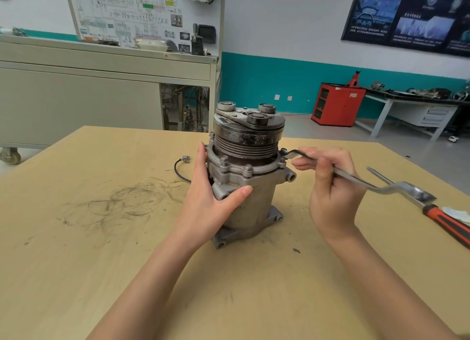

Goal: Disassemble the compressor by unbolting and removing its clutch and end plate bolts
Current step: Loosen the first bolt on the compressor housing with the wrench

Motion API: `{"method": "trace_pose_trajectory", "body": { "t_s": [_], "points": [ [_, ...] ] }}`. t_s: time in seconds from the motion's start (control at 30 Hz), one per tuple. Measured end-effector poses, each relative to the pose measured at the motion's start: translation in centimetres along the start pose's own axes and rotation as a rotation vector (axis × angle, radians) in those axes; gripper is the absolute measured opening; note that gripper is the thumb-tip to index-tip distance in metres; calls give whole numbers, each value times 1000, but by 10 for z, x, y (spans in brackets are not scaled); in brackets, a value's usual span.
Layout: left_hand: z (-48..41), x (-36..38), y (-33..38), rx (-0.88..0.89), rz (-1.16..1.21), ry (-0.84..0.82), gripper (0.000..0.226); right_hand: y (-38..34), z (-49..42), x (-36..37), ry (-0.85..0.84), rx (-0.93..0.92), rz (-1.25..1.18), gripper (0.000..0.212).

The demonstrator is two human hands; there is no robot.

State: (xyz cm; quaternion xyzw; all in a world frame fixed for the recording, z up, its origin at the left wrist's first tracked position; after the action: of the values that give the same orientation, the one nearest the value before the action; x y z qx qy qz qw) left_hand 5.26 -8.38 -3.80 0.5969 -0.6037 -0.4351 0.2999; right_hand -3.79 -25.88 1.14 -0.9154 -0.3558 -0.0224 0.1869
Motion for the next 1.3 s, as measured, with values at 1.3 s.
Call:
{"method": "trace_pose_trajectory", "body": {
  "t_s": [1.3],
  "points": [
    [-2, 1, -3, -4, 32, 0, 121, 40, -70, 2, -59, 669, -125, 45]
  ]
}}
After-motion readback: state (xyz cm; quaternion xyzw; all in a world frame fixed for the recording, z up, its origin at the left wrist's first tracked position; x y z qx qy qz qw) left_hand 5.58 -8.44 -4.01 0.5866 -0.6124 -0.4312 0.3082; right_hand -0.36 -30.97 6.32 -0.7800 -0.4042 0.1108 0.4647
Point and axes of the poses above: each hand's wrist, its own z-axis away from the middle knuckle, its own x-axis out of the palm, y = z × x, the point moved 4 cm from there along -z, towards the middle knuckle, and after that the axes turned 11 degrees about y, right-handed, at the moved point
